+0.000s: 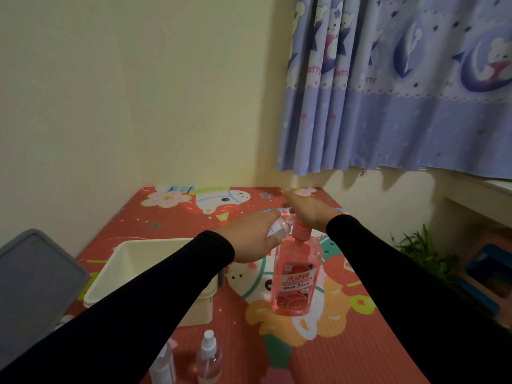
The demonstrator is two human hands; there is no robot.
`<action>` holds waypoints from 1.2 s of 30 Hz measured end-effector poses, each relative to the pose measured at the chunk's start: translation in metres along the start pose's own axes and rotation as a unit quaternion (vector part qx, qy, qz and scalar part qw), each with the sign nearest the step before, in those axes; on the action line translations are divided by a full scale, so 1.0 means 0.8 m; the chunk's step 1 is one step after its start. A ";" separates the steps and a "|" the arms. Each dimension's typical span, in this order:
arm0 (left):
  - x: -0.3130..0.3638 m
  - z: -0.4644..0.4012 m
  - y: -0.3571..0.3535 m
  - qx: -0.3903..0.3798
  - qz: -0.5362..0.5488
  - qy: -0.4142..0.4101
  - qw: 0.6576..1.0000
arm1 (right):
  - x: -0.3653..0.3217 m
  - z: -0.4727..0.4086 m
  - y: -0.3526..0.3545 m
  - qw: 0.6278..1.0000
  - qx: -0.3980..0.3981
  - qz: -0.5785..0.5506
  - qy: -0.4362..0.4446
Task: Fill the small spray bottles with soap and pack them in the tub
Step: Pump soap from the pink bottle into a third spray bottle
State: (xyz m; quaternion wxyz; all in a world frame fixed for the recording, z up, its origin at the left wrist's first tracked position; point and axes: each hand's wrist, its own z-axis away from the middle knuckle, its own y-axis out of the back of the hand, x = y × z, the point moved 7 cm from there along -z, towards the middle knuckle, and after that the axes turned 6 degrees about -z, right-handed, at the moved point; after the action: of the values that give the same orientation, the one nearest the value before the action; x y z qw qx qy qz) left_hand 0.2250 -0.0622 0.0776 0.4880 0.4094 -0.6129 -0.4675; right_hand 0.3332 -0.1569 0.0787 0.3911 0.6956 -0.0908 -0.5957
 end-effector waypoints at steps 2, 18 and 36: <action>0.000 0.000 0.006 0.011 0.004 -0.001 1.000 | -0.008 0.000 0.007 1.000 0.005 -0.007 0.016; 0.006 0.005 0.011 0.009 0.004 -0.001 1.000 | -0.006 0.000 0.008 1.000 0.013 -0.002 0.009; 0.002 0.001 0.011 0.023 0.006 -0.007 1.000 | -0.011 0.005 0.014 1.000 0.012 -0.023 0.013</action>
State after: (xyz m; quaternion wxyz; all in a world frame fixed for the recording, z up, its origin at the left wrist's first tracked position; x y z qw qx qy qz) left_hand 0.2236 -0.0619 0.0867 0.4770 0.4134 -0.6295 -0.4531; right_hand 0.3310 -0.1611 0.0930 0.3695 0.7101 -0.0769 -0.5944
